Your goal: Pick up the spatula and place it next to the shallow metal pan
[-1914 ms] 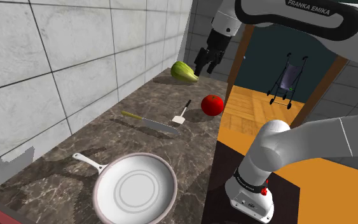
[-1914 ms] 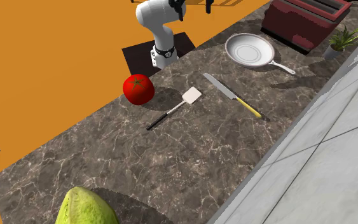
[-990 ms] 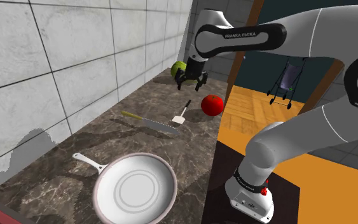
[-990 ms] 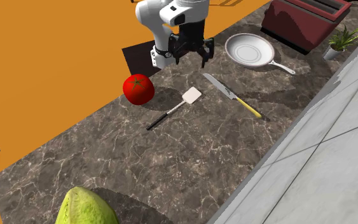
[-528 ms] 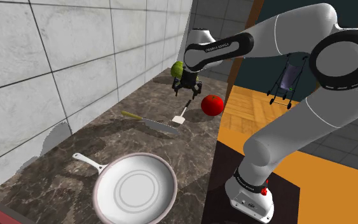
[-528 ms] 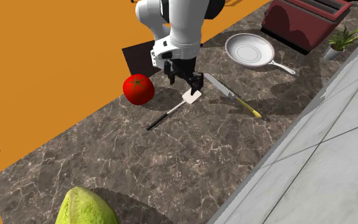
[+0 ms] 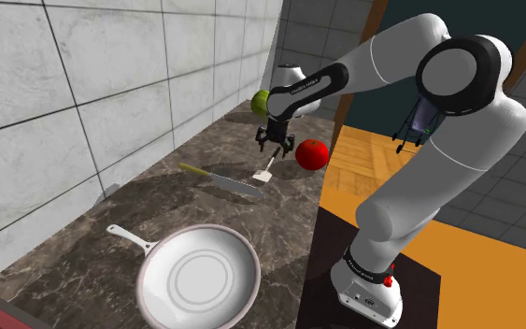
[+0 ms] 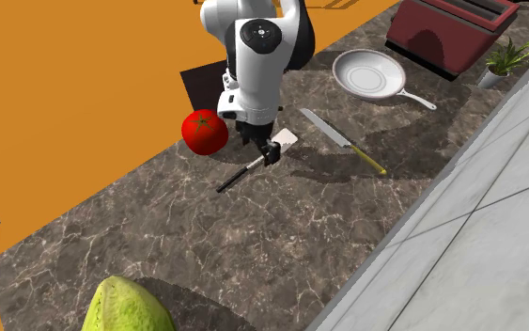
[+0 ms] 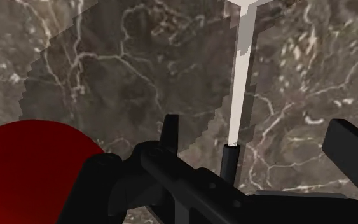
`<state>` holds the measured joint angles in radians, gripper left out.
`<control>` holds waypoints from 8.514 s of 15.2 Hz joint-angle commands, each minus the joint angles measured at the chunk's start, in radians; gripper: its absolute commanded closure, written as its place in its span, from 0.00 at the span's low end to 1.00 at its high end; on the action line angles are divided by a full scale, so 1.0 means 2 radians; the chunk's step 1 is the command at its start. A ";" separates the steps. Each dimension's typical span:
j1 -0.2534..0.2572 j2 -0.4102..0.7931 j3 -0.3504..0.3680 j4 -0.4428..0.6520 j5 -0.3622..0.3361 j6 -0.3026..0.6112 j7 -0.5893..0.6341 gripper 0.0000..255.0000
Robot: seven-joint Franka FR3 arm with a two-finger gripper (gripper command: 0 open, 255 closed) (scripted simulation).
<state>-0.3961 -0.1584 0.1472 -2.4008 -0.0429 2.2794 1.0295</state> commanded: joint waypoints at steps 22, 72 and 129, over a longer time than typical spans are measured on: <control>-0.003 0.025 0.000 -0.016 -0.007 0.041 0.007 1.00; 0.179 -0.298 0.195 -0.084 0.175 -0.203 0.252 1.00; -0.109 -0.233 0.869 0.259 0.324 -0.159 0.636 1.00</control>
<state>-0.6133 -0.6244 1.8840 -1.8818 0.6046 1.9603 2.3022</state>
